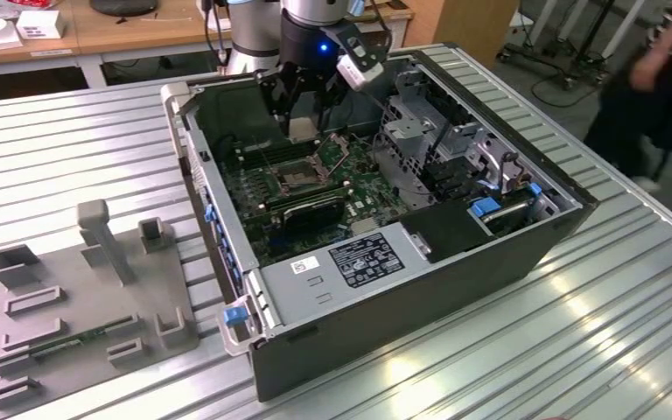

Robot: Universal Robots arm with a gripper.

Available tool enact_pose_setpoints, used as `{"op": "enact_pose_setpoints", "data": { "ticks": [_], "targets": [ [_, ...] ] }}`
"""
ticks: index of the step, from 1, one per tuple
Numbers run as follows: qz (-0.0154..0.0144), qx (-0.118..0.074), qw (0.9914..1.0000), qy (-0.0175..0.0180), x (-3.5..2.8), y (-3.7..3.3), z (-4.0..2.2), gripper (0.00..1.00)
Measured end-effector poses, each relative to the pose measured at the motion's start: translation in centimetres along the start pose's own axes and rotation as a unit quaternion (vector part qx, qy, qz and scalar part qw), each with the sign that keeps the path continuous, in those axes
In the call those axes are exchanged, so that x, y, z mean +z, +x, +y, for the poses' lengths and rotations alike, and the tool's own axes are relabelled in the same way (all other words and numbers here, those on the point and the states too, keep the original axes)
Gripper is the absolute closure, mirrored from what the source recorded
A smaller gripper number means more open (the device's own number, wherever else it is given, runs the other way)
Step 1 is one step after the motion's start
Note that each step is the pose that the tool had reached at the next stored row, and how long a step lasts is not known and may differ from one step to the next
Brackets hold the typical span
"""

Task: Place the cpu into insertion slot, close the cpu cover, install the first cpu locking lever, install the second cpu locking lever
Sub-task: 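Place the cpu into insertion slot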

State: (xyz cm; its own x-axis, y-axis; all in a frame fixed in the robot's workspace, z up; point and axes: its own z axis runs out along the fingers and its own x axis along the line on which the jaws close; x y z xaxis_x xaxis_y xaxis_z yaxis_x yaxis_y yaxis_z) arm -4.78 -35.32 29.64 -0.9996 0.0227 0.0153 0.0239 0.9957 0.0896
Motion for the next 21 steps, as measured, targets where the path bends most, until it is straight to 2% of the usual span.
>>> {"op": "enact_pose_setpoints", "data": {
  "ticks": [9, 14, 21],
  "targets": [
    [0.0001, 0.0, 1.0, 0.0001, 0.84, 0.11, 0.01, 0.46],
    [0.0, 0.0, 1.0, 0.0, 1.03, 0.11, 0.0, 0.46],
    [0.0001, 0.0, 1.0, 0.0001, 1.64, 0.11, -0.06, 0.46]
  ]
}}
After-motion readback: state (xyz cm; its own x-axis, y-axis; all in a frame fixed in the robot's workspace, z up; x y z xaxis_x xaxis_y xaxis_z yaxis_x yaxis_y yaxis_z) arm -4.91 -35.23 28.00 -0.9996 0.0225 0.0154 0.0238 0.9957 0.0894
